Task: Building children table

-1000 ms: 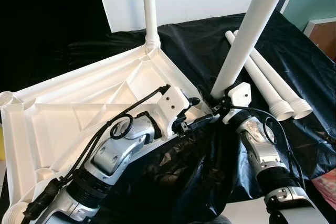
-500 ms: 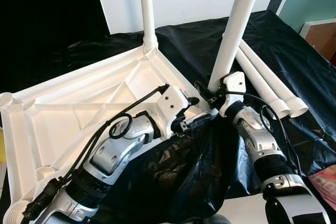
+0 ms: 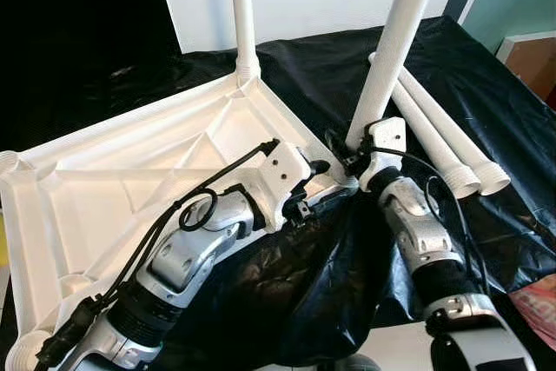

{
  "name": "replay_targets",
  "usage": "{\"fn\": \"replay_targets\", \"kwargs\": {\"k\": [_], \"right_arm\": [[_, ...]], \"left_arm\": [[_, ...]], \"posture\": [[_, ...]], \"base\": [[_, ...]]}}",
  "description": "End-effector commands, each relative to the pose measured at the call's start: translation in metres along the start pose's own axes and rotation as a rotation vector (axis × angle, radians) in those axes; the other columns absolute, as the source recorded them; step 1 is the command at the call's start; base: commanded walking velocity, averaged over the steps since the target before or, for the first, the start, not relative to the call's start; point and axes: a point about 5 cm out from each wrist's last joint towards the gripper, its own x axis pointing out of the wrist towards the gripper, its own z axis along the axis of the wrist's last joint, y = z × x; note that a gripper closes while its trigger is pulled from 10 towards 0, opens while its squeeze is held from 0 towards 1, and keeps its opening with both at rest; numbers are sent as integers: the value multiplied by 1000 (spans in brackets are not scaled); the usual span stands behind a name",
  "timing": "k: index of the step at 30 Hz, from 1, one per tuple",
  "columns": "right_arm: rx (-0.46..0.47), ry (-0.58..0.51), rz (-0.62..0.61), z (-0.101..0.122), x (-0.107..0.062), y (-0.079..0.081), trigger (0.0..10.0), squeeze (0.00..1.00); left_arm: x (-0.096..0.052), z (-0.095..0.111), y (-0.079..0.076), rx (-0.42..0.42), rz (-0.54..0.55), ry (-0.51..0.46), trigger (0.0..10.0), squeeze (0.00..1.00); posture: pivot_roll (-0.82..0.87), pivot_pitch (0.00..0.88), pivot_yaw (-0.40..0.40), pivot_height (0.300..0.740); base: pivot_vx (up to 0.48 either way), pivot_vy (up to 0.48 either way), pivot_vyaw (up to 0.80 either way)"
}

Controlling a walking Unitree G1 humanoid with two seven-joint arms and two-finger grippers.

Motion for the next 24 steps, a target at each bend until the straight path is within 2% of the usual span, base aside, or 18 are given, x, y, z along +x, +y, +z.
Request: {"fn": "replay_targets", "kwargs": {"k": [1,3,4,9,14,24], "right_arm": [[74,229,-120,-43,-18,-1,10000,0],[101,224,-208,-42,-17,10,10000,0],[85,205,-263,-39,-16,15,10000,0],[76,158,-390,-34,-15,25,10000,0],[78,122,-390,-26,-12,32,10000,0],[65,71,-385,-16,-12,31,10000,0]], "left_arm": [[-2,-1,-5,-9,-81,9,10000,0],[-1,-2,-6,-9,-83,9,10000,0],[-1,-2,-6,-10,-83,8,10000,0],[0,-1,-8,-14,-85,4,10000,0],[1,-1,-9,-17,-84,1,10000,0],[2,-1,-9,-20,-80,-5,10000,0]], "posture": [[28,135,-6,740],[27,135,-8,740],[27,134,-10,740],[29,132,-17,740],[28,127,-26,740],[31,118,-32,740]], "base": [[0,0,0],[0,0,0],[0,0,0],[0,0,0],[0,0,0],[0,0,0]]}}
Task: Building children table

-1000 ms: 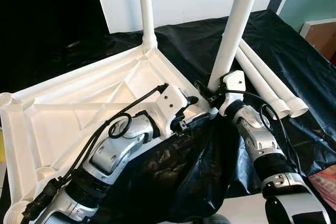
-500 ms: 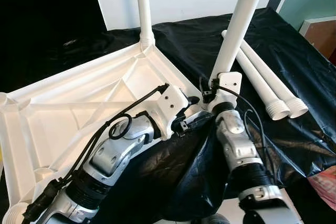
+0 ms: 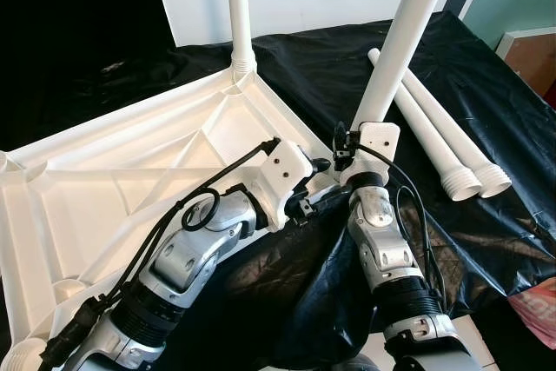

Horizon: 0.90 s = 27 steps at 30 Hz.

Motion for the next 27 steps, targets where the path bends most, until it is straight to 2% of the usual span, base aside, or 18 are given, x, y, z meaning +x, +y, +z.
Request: {"fn": "replay_targets", "kwargs": {"k": [1,3,4,5,6,10,16,17,18,19,20,24,25,26,27], "right_arm": [[-15,106,-9,-22,-9,-4,10000,0],[-15,106,-9,-22,-9,-4,10000,0],[12,92,2,-20,-8,-4,10000,871],[12,92,2,-20,-8,-4,10000,871],[17,73,12,-17,-6,-6,10000,1000],[5,20,49,-9,-3,-14,10000,1000],[-16,6,93,-5,0,-22,10000,1000],[-15,3,117,-3,1,-25,10000,976],[-18,-3,153,-1,2,-27,10000,271],[-18,-3,153,-1,2,-27,10000,271],[-22,-18,229,4,3,-32,10000,0],[-21,-20,255,4,4,-32,10000,0],[-60,-25,374,5,4,-37,10000,0],[-60,-25,374,5,4,-37,10000,0],[-68,-16,433,5,5,-40,10000,0]], "left_arm": [[-1,-2,-7,-7,-75,3,10000,0],[-1,-2,-7,-7,-75,3,10000,0],[-1,-2,-6,-6,-74,3,10000,0],[-1,-2,-6,-6,-74,3,10000,0],[-2,-2,-5,-1,-72,5,10000,0],[-5,-1,-3,8,-81,11,10000,0],[-9,-2,0,12,-86,19,10000,0],[-10,-2,0,12,-85,22,10000,0],[-10,-3,1,13,-85,25,10000,0],[-10,-3,1,13,-85,25,10000,0],[-11,-3,1,12,-87,30,10000,0],[-11,-3,1,12,-87,31,10000,0],[-11,-3,-2,6,-93,17,10000,0],[-11,-3,-2,6,-93,17,10000,0],[-10,-2,-3,-2,-96,8,10000,0]], "posture": [[33,115,-33,740],[33,115,-33,740],[35,112,-34,740],[35,112,-34,740],[34,109,-32,740],[31,112,-30,740],[29,116,-27,740],[27,119,-26,740],[26,120,-26,740],[26,120,-26,740],[27,121,-26,740],[27,121,-26,740],[27,117,-23,740],[27,117,-23,740],[29,113,-23,740]], "base": [[0,0,0],[0,0,0],[0,0,0],[0,0,0],[0,0,0],[0,0,0],[0,0,0],[0,0,0],[0,0,0],[0,0,0],[0,0,0],[0,0,0],[0,0,0],[0,0,0],[0,0,0]]}}
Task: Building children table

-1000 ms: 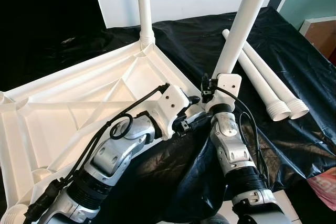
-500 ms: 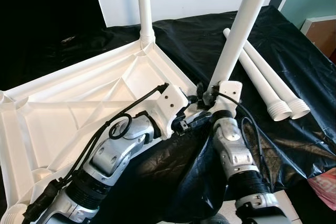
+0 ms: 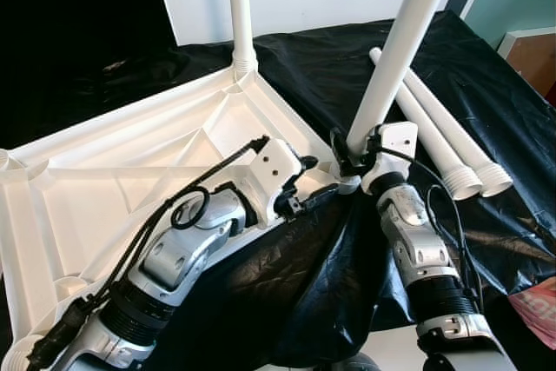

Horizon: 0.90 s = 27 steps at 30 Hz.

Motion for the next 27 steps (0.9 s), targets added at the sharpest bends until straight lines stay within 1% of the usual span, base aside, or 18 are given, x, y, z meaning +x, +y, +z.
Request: {"fn": "replay_targets", "kwargs": {"k": [1,2,3,4,9,10,11,12,14,15,18,20,22,27], "right_arm": [[17,13,95,-2,0,-1,10000,0],[24,22,121,-3,0,-3,10000,0],[24,22,121,-3,0,-3,10000,0],[-7,31,171,-4,0,-5,10000,0],[-52,40,216,-5,1,-8,10000,0],[-61,45,235,-6,2,-9,8000,0],[-61,45,235,-6,2,-9,8000,0],[-72,50,250,-6,3,-11,3686,0],[-79,53,259,-6,4,-12,3686,0],[-82,59,263,-6,5,-15,0,0],[-83,63,269,-7,5,-16,0,0],[-76,85,276,-10,5,-21,0,0],[-76,85,276,-10,5,-21,0,0],[-51,112,267,-18,1,-25,0,0]], "left_arm": [[-1,2,-9,-14,-123,-21,10000,0],[0,2,-10,-17,-125,-24,10000,0],[0,2,-10,-17,-125,-24,10000,0],[0,2,-10,-14,-126,-23,10000,0],[0,1,-9,-11,-121,-23,10000,0],[0,1,-9,-10,-114,-26,10000,0],[0,1,-9,-10,-114,-26,10000,0],[0,0,-8,-7,-107,-29,10000,0],[1,0,-8,-6,-103,-31,10000,0],[1,0,-8,-2,-101,-29,10000,0],[1,-1,-8,1,-100,-28,10000,0],[2,0,-8,5,-98,-29,10000,0],[2,0,-8,5,-98,-29,10000,0],[1,0,-8,7,-92,-31,10000,0]], "posture": [[29,113,-23,740],[29,113,-23,740],[29,113,-23,740],[31,112,-24,740],[33,111,-24,740],[32,110,-24,740],[32,110,-24,740],[31,110,-23,740],[31,110,-23,740],[31,108,-25,740],[31,108,-25,740],[32,108,-29,740],[32,108,-29,740],[34,107,-30,740]], "base": [[0,0,0],[0,0,0],[0,0,0],[0,0,0],[0,0,0],[0,0,0],[0,0,0],[0,0,0],[0,0,0],[0,0,0],[0,0,0],[0,0,0],[0,0,0],[0,0,0]]}}
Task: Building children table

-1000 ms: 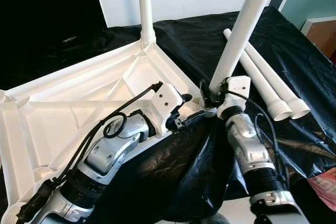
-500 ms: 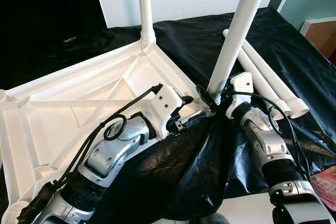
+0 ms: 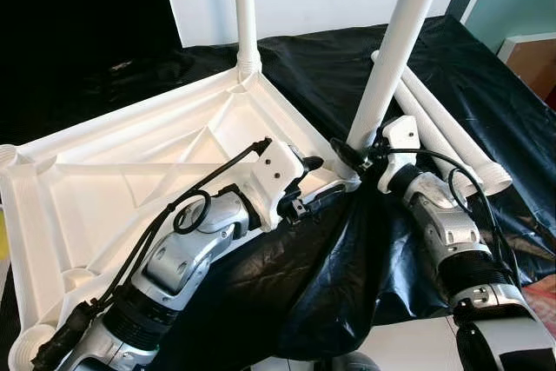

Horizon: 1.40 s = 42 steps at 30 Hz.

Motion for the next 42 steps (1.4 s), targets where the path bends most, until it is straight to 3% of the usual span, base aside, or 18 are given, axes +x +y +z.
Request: {"fn": "replay_targets", "kwargs": {"k": [1,3,4,5,6,12,20,25,29,30,33,42], "right_arm": [[22,54,-10,-13,-7,-2,0,0],[29,55,-12,-14,-7,-2,0,0],[37,60,-24,-16,-8,-1,1804,0],[37,60,-24,-16,-8,-1,1804,0],[49,66,-43,-18,-8,-1,10000,0],[94,53,-114,-19,-8,1,10000,0],[141,49,-310,-17,-3,11,10000,0],[165,73,-471,-20,-5,20,10000,0],[97,118,-680,-23,-11,32,10000,0],[97,118,-680,-23,-11,32,10000,0],[146,124,-793,-24,-13,41,10000,0],[169,138,-790,-22,-14,48,10000,0]], "left_arm": [[-1,-2,-6,2,-90,3,10000,0],[-1,-2,-6,2,-90,3,10000,0],[-1,-2,-6,1,-91,3,10000,0],[-1,-2,-6,1,-91,3,10000,0],[-2,-2,-6,2,-91,5,10000,0],[-2,-4,-6,3,-91,7,10000,0],[-1,-9,-2,1,-51,18,10000,0],[-2,-14,5,-8,1,36,10000,0],[-3,-24,11,-69,28,109,10000,0],[-3,-24,11,-69,28,109,10000,0],[-2,-25,15,-55,47,116,10000,0],[0,-26,13,-59,37,122,10000,0]], "posture": [[34,108,-30,740],[34,109,-30,740],[33,108,-30,740],[33,108,-30,740],[32,108,-30,740],[31,104,-34,740],[24,94,-32,740],[21,88,-28,740],[18,74,-25,740],[18,74,-25,740],[18,68,-24,740],[5,65,-17,740]], "base": [[0,0,0],[0,0,0],[0,0,0],[0,0,0],[0,0,0],[0,0,0],[0,0,0],[0,0,0],[0,0,0],[0,0,0],[0,0,0],[0,0,0]]}}
